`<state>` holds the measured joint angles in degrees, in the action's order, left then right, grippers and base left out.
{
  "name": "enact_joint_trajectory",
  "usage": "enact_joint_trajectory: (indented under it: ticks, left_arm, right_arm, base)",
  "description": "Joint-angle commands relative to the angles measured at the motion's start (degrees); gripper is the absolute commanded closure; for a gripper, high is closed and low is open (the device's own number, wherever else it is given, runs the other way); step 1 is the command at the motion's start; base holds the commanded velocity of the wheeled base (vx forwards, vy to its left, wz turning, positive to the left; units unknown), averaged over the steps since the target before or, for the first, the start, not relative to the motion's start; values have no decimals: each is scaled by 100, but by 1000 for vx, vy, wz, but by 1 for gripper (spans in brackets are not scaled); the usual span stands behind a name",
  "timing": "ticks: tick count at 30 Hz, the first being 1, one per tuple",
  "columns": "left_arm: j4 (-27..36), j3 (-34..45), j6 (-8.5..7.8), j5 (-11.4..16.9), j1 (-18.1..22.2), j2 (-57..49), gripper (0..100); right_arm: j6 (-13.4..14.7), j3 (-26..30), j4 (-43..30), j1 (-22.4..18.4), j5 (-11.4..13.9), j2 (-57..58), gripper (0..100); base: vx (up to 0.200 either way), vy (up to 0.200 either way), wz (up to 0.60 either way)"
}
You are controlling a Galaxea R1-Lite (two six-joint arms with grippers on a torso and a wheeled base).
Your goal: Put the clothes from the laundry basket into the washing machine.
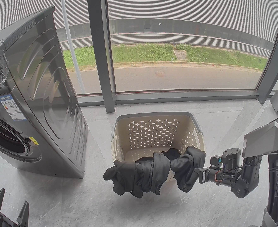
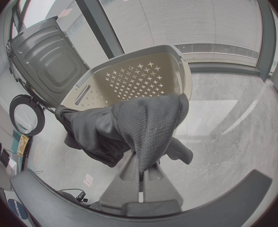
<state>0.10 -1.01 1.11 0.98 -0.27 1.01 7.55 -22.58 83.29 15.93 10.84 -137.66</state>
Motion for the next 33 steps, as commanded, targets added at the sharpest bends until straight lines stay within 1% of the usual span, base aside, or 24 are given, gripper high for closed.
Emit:
enact_joint_trajectory:
  ticks: [1, 2, 3, 4, 7, 8, 13, 15, 17, 23, 29, 31, 32, 33]
  left_arm:
    - [-1, 92, 3, -1, 0, -101, 0]
    - [-1, 92, 3, 8, 0, -101, 0]
    - [-1, 92, 3, 8, 0, -101, 0]
    - [-1, 92, 3, -1, 0, -101, 0]
    - [8, 92, 3, -1, 0, -101, 0]
    - [-1, 92, -5, -1, 0, -101, 0]
    - [-1, 92, 3, -1, 0, -101, 0]
    - [-1, 92, -5, -1, 0, -101, 0]
    - [-1, 92, -5, -1, 0, -101, 0]
    - [-1, 92, 3, -1, 0, -101, 0]
    - [-1, 92, 3, -1, 0, -101, 0]
    - [-1, 92, 3, -1, 0, -101, 0]
    - [-1, 92, 3, -1, 0, -101, 0]
    - [-1, 92, 12, -1, 0, -101, 0]
  right_arm:
    - [19, 509, 540, 112, 138, 72, 100]
    - [19, 632, 592, 147, 173, 116, 100]
    - [19, 632, 592, 147, 173, 116, 100]
    - [98, 834, 548, 252, 270, 380, 100]
    - [177, 1071, 548, 305, 481, 723, 100]
    - [230, 1115, 548, 314, 516, 819, 100]
    - [379, 1203, 548, 314, 533, 1408, 100]
    - [511, 1221, 540, 323, 569, 1751, 100]
    - [564, 1229, 540, 331, 595, 1944, 100]
    - [564, 1273, 540, 455, 586, 2524, 100]
    - [564, 1229, 540, 771, 551, 3122, 100]
    - [529, 1168, 540, 894, 525, 3315, 100]
    - [529, 1168, 540, 894, 525, 3315, 100]
    - [441, 1089, 540, 982, 481, 3430, 100]
  base:
    - [0, 0, 0]
    - [0, 0, 0]
    - [0, 0, 0]
    - [0, 0, 0]
    - [0, 0, 0]
    - [0, 0, 0]
    - [0, 0, 0]
    - [0, 0, 0]
    - [0, 0, 0]
    - [0, 0, 0]
    - [0, 0, 0]
    - [0, 0, 0]
    - [0, 0, 0]
    - [0, 0, 0]
